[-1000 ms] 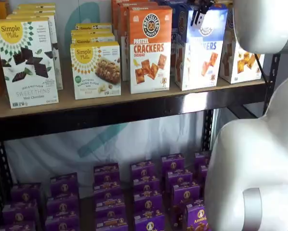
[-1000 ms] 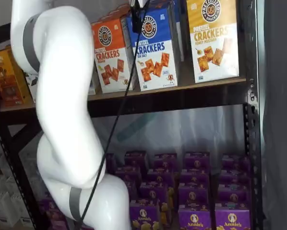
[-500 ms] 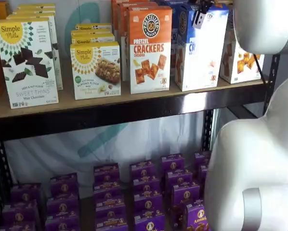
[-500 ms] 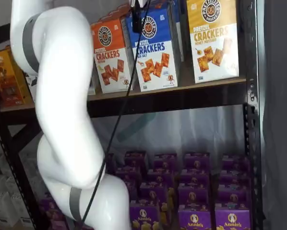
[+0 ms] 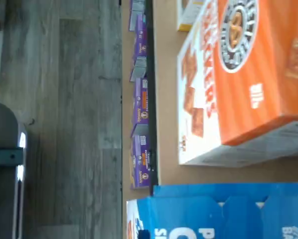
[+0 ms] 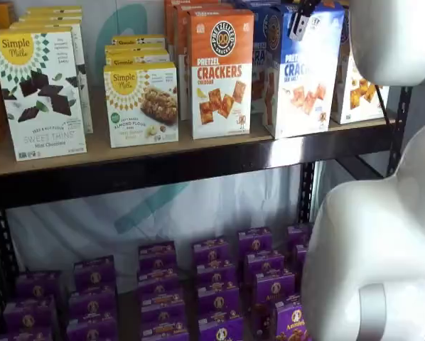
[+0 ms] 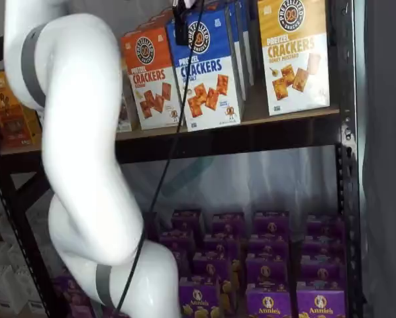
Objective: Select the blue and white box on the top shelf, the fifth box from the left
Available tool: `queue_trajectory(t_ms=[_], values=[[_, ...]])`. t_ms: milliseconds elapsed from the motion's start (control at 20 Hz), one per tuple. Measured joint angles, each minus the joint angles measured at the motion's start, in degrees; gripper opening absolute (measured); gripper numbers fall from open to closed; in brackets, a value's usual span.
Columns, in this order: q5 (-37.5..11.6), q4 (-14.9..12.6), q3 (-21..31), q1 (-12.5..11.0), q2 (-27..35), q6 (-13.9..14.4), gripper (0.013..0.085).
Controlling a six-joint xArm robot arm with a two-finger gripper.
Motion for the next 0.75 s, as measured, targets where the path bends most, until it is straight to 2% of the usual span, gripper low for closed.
queue_trajectory(t_ms=[250,750], values=[[1.62,0.06,5.19,-0.80,-5.45,-0.63,0.0610],[1.19,-1.08,17.36,-2.11,-15.49,-2.81,0.0610]])
